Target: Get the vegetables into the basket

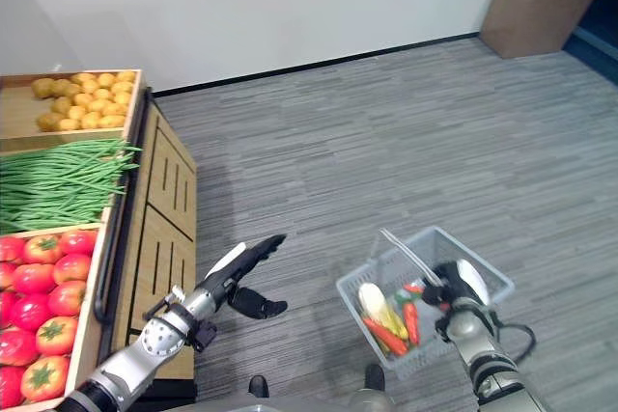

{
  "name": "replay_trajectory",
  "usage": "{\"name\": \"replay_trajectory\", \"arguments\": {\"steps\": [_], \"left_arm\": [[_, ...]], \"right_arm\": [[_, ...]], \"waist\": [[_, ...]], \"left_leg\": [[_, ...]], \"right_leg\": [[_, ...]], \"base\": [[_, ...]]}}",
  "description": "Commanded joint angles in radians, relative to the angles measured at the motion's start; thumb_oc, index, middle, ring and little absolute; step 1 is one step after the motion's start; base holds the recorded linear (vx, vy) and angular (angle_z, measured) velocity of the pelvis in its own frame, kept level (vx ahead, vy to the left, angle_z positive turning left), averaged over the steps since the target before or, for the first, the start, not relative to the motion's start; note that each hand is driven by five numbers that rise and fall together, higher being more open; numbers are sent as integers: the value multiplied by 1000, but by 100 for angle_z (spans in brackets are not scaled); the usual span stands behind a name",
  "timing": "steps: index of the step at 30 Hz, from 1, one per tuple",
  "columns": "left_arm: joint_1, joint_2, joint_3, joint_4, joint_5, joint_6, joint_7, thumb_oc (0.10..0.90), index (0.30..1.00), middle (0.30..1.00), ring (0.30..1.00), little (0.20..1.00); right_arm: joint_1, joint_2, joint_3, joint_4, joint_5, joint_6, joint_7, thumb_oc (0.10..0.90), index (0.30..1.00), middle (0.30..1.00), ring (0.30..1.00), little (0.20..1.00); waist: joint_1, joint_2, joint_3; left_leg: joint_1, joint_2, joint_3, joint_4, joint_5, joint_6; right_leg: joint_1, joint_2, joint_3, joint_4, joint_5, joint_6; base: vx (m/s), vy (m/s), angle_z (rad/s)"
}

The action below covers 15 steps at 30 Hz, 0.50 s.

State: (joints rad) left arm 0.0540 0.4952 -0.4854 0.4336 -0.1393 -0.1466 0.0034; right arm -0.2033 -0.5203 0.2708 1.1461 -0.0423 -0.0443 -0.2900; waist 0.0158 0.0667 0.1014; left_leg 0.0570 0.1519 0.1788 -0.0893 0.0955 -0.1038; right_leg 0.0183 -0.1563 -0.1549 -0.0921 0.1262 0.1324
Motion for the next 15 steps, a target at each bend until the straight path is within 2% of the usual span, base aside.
{"name": "replay_trajectory", "arguments": {"steps": [1, 3, 5, 10, 11, 12, 15], "left_arm": [[-91, 14, 41, -19, -1, -47, 23, 900, 1000, 1000, 1000, 1000], [-91, -26, 74, 126, 61, -29, 42, 900, 1000, 1000, 1000, 1000], [-95, -55, 78, 271, 148, -13, 55, 900, 1000, 1000, 1000, 1000], [-109, -150, 115, 587, 221, 18, 93, 900, 1000, 1000, 1000, 1000], [-105, -164, 123, 633, 224, 22, 96, 900, 1000, 1000, 1000, 1000], [-97, -175, 123, 670, 240, 24, 96, 900, 1000, 1000, 1000, 1000], [-76, -193, 147, 731, 255, 35, 95, 900, 1000, 1000, 1000, 1000]], "right_arm": [[-149, -29, -46, -54, 10, -80, -40, 400, 300, 300, 300, 300], [-152, -20, -71, 24, 61, -78, -15, 400, 300, 300, 300, 300], [-163, -31, -64, 98, 48, -68, 5, 400, 300, 300, 300, 300], [-157, -34, -85, 184, 42, -53, 12, 400, 300, 300, 300, 300], [-156, -44, -92, 200, 41, -49, 10, 859, 942, 942, 942, 942], [-157, -59, -95, 216, 31, -44, 10, 900, 1000, 1000, 1000, 1000], [-145, -90, -107, 230, 21, -40, 20, 900, 1000, 1000, 1000, 1000]], "waist": [[5, -68, -30], [9, -67, -30], [15, -70, -30], [15, -71, -32], [14, -71, -31], [13, -70, -31], [12, -69, -31]], "left_leg": [[5, -23, 3, 2, -39, -2], [2, -22, -4, 2, -35, -4], [-7, -20, -11, 2, -30, -7], [-11, -14, -12, 2, -26, -11], [-10, -13, -12, 2, -26, -11], [-11, -12, -11, 2, -26, -12], [-10, -11, -7, 2, -27, -12]], "right_leg": [[50, 0, -35, 5, -56, 22], [53, 2, -46, 5, -57, 20], [50, 4, -53, 5, -59, 19], [46, 11, -54, 5, -64, 16], [46, 11, -53, 5, -64, 16], [45, 12, -53, 5, -65, 15], [44, 13, -51, 5, -66, 13]], "base": [[8, -23, 12], [8, -27, 13], [-4, -38, 20], [-2, -6, 2], [0, 0, 0], [0, 0, 0], [0, 0, 0]]}}
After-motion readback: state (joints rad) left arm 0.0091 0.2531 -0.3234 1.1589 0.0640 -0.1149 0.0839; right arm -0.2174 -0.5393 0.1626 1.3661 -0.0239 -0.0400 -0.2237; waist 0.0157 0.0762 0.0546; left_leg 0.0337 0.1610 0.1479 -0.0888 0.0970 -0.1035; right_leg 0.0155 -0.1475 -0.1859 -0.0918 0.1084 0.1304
